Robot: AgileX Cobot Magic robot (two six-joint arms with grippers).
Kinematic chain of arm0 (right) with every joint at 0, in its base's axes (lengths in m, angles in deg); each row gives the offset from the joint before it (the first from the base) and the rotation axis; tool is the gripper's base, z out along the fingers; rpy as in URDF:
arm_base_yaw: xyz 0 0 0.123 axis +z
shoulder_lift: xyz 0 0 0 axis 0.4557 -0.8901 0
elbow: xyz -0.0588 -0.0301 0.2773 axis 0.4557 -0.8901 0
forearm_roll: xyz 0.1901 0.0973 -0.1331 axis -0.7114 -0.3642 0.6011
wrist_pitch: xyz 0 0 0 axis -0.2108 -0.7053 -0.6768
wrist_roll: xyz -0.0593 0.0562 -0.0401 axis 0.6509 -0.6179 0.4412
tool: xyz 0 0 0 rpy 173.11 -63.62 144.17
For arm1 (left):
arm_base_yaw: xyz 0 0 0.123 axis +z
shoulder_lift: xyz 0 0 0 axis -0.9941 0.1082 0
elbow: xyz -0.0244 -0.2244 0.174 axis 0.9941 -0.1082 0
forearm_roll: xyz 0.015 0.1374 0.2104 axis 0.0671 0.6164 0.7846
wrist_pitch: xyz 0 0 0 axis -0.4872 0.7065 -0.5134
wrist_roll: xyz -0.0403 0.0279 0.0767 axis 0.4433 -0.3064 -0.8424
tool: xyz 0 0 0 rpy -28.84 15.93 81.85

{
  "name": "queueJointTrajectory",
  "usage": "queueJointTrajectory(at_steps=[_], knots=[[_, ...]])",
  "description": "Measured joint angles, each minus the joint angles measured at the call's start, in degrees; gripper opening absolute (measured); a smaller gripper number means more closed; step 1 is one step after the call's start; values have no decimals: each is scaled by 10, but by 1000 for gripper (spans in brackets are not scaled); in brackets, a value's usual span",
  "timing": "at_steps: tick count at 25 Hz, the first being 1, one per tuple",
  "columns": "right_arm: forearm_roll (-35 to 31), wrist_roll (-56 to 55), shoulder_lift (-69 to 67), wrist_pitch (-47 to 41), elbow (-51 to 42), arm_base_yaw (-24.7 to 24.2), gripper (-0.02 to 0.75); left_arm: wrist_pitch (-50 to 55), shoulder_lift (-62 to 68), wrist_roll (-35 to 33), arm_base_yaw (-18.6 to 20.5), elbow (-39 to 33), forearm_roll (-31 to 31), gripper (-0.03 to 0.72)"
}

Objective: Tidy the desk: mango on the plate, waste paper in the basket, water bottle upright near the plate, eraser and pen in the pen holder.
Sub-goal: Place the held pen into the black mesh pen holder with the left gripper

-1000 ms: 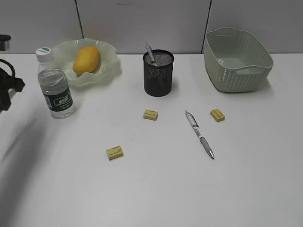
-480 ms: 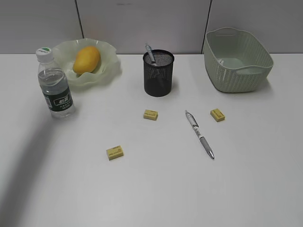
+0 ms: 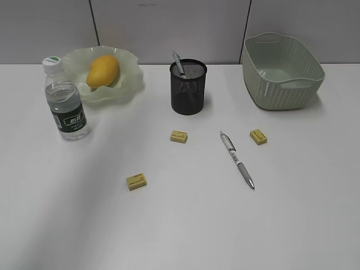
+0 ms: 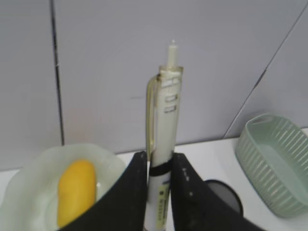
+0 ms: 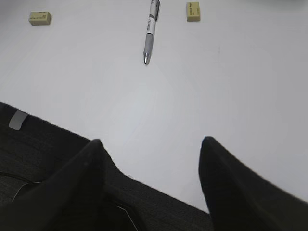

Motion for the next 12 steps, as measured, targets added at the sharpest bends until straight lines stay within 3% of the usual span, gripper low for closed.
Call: queueJointTrajectory(at_steps=[12], knots=[[0,0,0,1,0,0,490,-248,150,0,-118,0,-14,110]])
